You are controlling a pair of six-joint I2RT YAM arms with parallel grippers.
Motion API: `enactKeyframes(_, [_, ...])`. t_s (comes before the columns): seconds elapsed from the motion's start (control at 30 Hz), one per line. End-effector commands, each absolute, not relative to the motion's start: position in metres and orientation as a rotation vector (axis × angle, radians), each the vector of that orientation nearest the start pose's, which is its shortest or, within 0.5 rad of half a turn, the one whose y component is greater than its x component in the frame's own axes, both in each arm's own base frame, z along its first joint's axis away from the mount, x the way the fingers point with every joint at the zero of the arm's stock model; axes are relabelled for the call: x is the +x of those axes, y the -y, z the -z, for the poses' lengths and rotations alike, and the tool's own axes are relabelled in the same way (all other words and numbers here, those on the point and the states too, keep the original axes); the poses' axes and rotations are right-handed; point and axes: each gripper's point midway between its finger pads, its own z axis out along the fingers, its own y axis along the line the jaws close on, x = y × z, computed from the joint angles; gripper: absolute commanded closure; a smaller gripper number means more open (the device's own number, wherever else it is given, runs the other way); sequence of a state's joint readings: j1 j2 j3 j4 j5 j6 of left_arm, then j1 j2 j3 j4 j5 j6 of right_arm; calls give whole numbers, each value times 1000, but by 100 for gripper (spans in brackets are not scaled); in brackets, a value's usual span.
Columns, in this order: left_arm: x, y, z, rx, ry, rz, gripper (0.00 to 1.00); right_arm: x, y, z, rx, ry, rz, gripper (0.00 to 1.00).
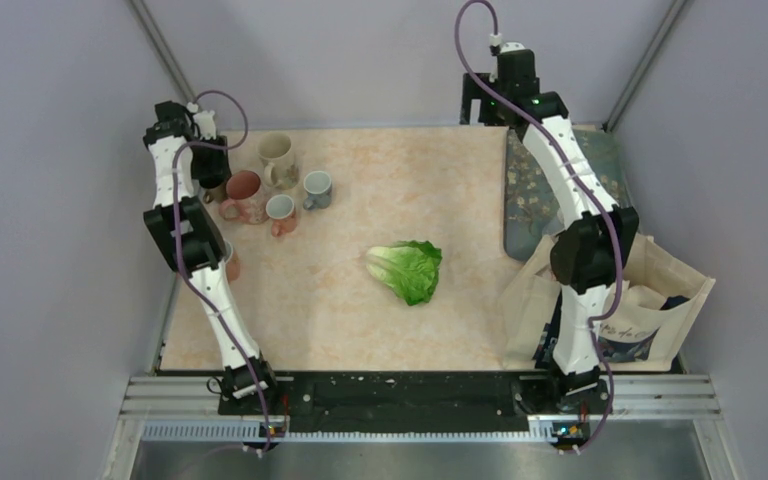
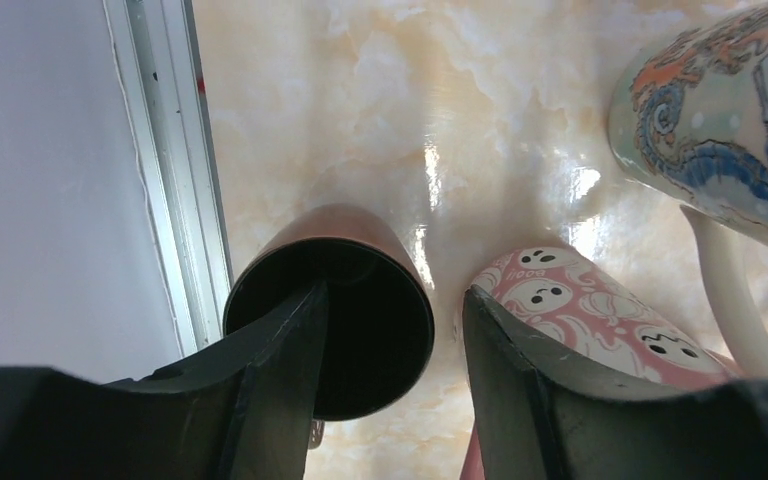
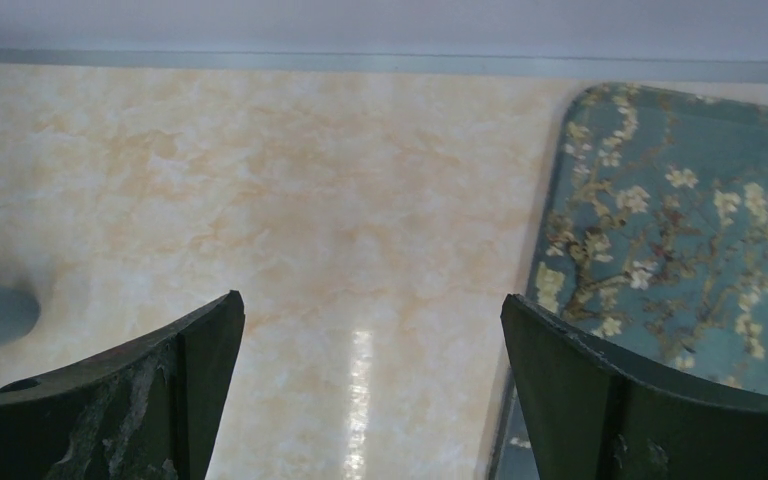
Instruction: Turn the mug right side up
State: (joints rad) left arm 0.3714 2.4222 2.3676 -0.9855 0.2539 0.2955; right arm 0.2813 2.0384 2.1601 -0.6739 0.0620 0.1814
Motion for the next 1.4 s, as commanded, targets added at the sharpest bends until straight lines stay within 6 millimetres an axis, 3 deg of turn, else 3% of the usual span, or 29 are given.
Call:
enactKeyframes(0.0, [542, -166, -171, 7, -2395, 53, 42, 540, -85, -308, 144, -2072, -13, 1])
enactKeyframes(0.2, [545, -159, -227, 8, -2258, 25, 31, 512, 1, -275, 405, -2174, 101, 1])
enactKeyframes(0.4, [539, -133, -271, 47, -2182, 37, 27, 474, 64, -234, 650, -2250, 86, 3])
enactKeyframes(0.5, [532, -115, -283, 97, -2174, 61, 25, 457, 71, -215, 682, -2320, 104, 6])
enactKeyframes(0.6, [527, -93, -289, 201, -2174, 76, 23, 433, 57, -204, 698, -2424, 53, 8])
enactKeyframes(0.67, [528, -73, -287, 274, -2167, 115, 23, 407, 50, -192, 758, -2486, 35, 9])
enactKeyframes(0.8, [539, -30, -286, 287, -2112, 337, 24, 357, 43, -177, 920, -2525, 39, 9])
enactKeyframes(0.9, [551, -9, -288, 269, -2056, 499, 23, 326, 39, -171, 1033, -2558, 47, 9])
enactKeyframes(1.03, [568, -8, -292, 239, -1992, 526, 23, 289, 37, -166, 1280, -2577, -59, 5])
enactKeyframes(1.17, [584, -10, -286, 210, -1969, 533, 23, 250, 53, -170, 1627, -2376, -229, 6])
enactKeyframes(1.27, [592, -11, -274, 184, -1979, 554, 23, 215, 70, -163, 1799, -2290, -204, 8])
enactKeyframes(1.37, [598, -14, -267, 176, -1980, 543, 23, 199, 87, -169, 1804, -2322, -59, 9])
